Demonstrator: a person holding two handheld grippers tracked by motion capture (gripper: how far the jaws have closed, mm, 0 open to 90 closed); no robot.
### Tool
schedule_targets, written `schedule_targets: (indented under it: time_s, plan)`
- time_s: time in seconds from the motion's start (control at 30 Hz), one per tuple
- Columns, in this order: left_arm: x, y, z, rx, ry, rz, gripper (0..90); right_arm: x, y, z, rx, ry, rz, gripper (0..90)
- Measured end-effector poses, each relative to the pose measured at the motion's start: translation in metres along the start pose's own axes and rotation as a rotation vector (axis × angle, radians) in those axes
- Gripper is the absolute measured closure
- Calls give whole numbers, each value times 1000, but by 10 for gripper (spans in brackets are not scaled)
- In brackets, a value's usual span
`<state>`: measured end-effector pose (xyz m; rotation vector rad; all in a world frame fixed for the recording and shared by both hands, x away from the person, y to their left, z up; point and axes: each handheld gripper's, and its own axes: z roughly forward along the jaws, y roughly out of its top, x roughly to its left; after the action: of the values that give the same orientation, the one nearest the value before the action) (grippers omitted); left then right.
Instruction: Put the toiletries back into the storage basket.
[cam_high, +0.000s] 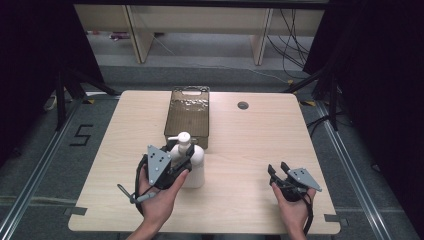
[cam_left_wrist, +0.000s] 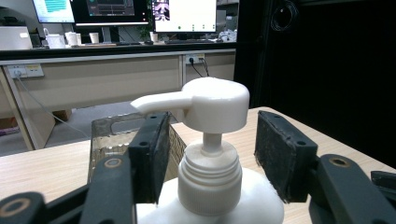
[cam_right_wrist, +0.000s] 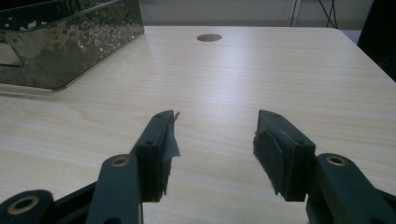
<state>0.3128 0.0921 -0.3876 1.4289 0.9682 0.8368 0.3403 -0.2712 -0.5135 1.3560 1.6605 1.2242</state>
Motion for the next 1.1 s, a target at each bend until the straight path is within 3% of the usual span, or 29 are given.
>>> schedule_targets:
  time_s: [0.47,0.63,0.77,0.8,0.83,0.87,1.1]
  plan:
    - [-4,4,4,-5,20,12,545,1,0,0,12,10,21,481]
    - [-2,4,4,-5,26,1,582,1,1,-1,33,-9,11,479]
    - [-1,5,4,-1,17,-20,588,-1,1,0,28,-15,-12,477]
    - [-1,6,3,5,14,-22,589,-1,0,1,10,10,-4,476]
    - [0,6,3,8,12,-27,590,-1,1,0,16,0,1,475]
    - [0,7,3,9,8,-30,590,3,0,0,29,-3,42,475]
    - [3,11,3,8,-8,-35,593,0,0,1,27,-6,11,474]
